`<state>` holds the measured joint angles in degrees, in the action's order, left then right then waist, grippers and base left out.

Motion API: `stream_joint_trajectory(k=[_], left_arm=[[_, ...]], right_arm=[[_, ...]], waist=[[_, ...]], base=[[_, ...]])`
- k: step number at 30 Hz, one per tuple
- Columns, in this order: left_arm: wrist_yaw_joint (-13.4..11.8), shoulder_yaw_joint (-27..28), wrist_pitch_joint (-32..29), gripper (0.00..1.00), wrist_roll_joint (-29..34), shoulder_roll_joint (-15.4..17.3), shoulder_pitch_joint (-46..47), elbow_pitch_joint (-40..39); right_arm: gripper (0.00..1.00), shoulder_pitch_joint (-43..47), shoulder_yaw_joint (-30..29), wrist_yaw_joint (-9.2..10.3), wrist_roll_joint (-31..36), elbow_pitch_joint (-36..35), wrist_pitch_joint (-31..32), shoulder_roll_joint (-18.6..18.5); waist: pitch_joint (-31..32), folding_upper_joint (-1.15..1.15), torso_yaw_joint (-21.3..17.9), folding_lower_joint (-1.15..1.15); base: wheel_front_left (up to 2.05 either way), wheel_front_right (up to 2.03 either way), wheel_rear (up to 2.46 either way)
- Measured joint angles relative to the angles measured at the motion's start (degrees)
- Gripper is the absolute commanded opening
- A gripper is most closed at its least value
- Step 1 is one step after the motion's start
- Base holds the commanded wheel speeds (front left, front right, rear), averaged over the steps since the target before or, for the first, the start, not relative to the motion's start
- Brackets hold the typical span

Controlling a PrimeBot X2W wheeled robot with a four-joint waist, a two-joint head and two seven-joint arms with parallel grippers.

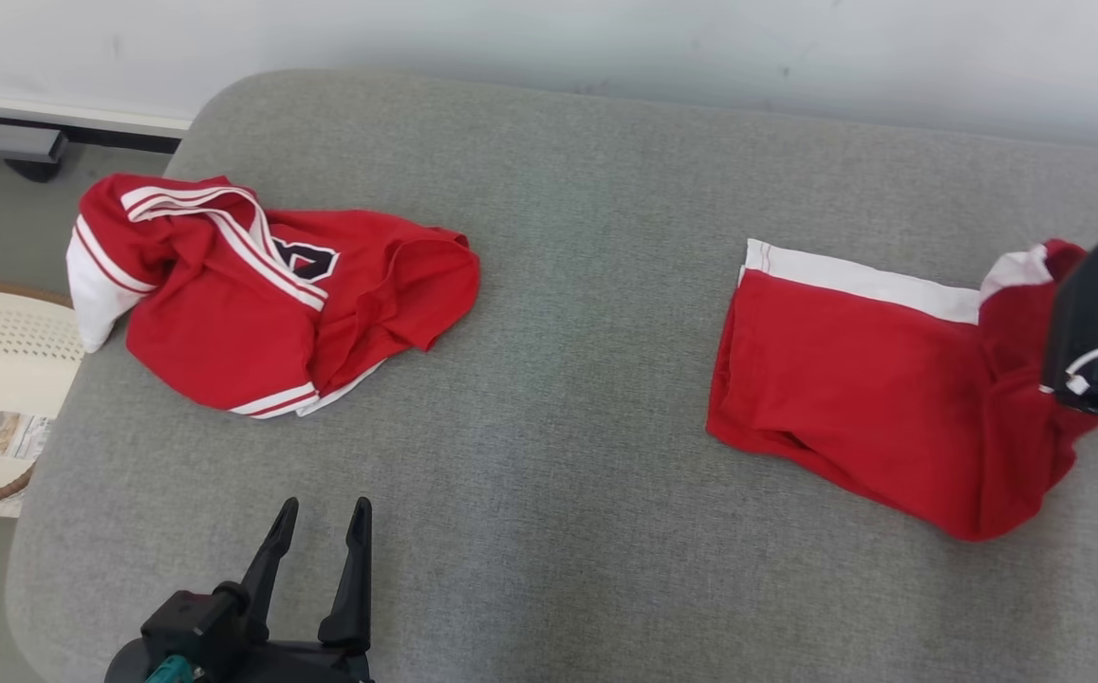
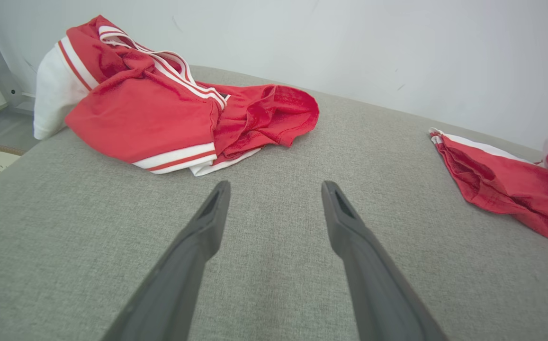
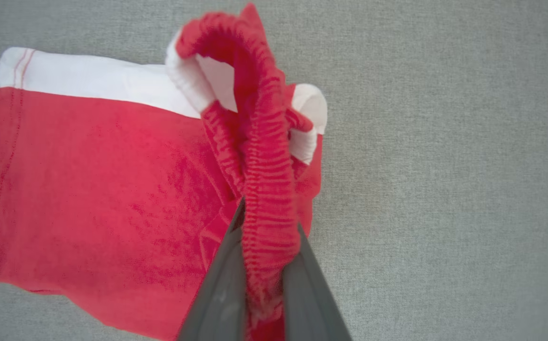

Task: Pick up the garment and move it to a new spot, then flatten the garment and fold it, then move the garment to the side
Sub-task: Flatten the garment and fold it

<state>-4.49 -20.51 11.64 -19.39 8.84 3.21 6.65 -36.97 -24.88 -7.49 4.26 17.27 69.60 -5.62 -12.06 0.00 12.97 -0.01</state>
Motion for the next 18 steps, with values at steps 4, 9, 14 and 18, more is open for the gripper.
stream_joint_trajectory(k=[4, 9, 14, 18], left_arm=[[0.02, -0.20, 0.35, 1.00, -0.24, -0.33, 0.38, 0.58], [0.03, -0.33, 0.93, 1.00, -0.37, -0.64, 0.49, 1.26], [0.05, -0.65, 1.30, 1.00, -0.56, -0.93, 0.60, 1.86], [0.33, -1.01, 1.51, 1.00, -0.67, -1.18, 0.74, 2.22]], right_arm=[[0.00, -1.35, 2.46, 0.00, -1.37, 0.55, -0.14, 1.04], [0.00, -3.50, 5.75, 0.00, -3.07, 2.94, -0.90, 1.99], [0.00, -5.21, 8.17, 0.00, -3.69, 5.97, -2.38, 2.57], [0.00, -6.55, 9.35, 0.00, -4.12, 9.15, -3.66, 2.65]], waist=[[-0.07, 0.00, 0.89, 0.00], [-0.11, 0.00, 2.12, 0.00], [-0.10, 0.00, 3.22, 0.00], [-0.07, 0.00, 4.13, 0.00]], base=[[0.00, 0.00, 0.00], [0.00, 0.00, 0.00], [0.00, 0.00, 0.00], [0.00, 0.00, 0.00]])
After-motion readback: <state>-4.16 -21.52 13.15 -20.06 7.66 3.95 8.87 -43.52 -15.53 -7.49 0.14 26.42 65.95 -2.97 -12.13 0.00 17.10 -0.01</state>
